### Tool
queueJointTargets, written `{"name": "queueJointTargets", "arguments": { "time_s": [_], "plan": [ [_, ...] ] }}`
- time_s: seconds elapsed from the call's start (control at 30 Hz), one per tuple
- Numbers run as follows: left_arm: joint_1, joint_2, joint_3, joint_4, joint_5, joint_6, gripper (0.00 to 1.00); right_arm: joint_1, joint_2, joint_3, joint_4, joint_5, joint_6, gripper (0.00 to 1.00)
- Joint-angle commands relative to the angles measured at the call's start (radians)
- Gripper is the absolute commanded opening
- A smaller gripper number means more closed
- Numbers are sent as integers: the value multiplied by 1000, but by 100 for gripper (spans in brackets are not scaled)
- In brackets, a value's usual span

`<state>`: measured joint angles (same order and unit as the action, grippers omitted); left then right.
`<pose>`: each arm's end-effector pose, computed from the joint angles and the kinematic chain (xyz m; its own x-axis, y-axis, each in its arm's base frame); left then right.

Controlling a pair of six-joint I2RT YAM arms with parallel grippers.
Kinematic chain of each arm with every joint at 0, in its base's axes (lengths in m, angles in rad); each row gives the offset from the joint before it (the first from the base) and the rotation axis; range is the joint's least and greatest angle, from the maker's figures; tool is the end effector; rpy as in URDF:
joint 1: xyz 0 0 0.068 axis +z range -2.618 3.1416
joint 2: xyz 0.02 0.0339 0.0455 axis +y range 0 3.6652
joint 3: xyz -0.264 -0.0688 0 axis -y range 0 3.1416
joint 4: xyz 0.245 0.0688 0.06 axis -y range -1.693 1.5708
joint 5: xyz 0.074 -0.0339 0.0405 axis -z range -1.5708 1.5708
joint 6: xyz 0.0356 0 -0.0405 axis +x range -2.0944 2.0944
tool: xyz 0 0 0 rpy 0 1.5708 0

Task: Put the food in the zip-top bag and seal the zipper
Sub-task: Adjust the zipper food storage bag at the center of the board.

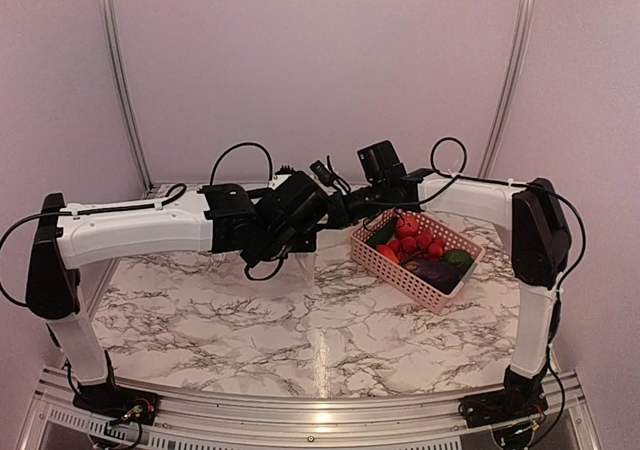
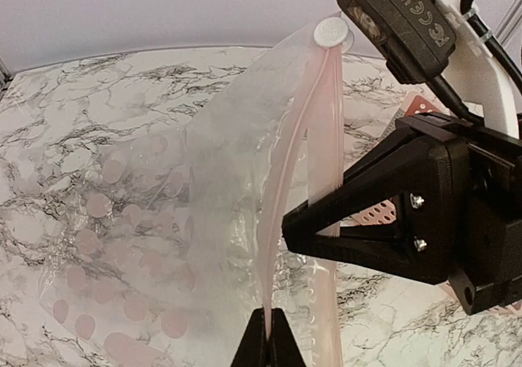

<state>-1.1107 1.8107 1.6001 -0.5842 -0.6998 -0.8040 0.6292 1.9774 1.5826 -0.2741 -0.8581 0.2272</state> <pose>0.2007 -0.3534 0.3051 -0.5692 -0.0920 -0.8170 0.1084 0.9767 -0.1855 0.3479 0.2866 0.2568 -0.6833 -0.3152 -0.6587 -0.7295 0.2569 0.6338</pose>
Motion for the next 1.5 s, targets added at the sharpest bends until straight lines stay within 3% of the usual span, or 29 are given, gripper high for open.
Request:
{"name": "queueJointTargets", "arguments": {
  "time_s": [0.0, 0.1, 0.3, 0.5, 0.57, 0.7, 0.9, 1.3, 1.37, 1.47],
  "plan": [
    [-3, -29, -39, 24, -41, -6, 0, 10, 14, 38, -26, 26, 19, 0],
    [3, -11, -49, 40, -46, -5, 0, 20, -48, -24, 36, 43, 57, 0],
    [14, 38, -32, 54, -39, -7, 32, 41, -116, -71, 56, 70, 75, 0],
    [32, 60, -29, 45, -25, -13, 45, 42, -123, -84, 70, 45, 100, 0],
    [35, 64, -33, 30, -36, -28, 41, 43, -121, -83, 69, 43, 103, 0],
    [35, 41, -65, 33, -76, -49, 21, 42, -111, -84, 52, 69, 93, 0],
    [43, -35, -107, 6, -208, -44, 0, 42, -117, -82, -46, 259, 20, 0],
    [57, -63, -162, -6, -247, -75, 0, 42, -174, -64, -192, 492, -92, 0],
    [57, -74, -168, 0, -250, -67, 0, 40, -167, -64, -201, 482, -115, 0],
    [58, -80, -173, 4, -240, -35, 0, 36, -174, -71, -180, 347, -158, 0]
  ]
}}
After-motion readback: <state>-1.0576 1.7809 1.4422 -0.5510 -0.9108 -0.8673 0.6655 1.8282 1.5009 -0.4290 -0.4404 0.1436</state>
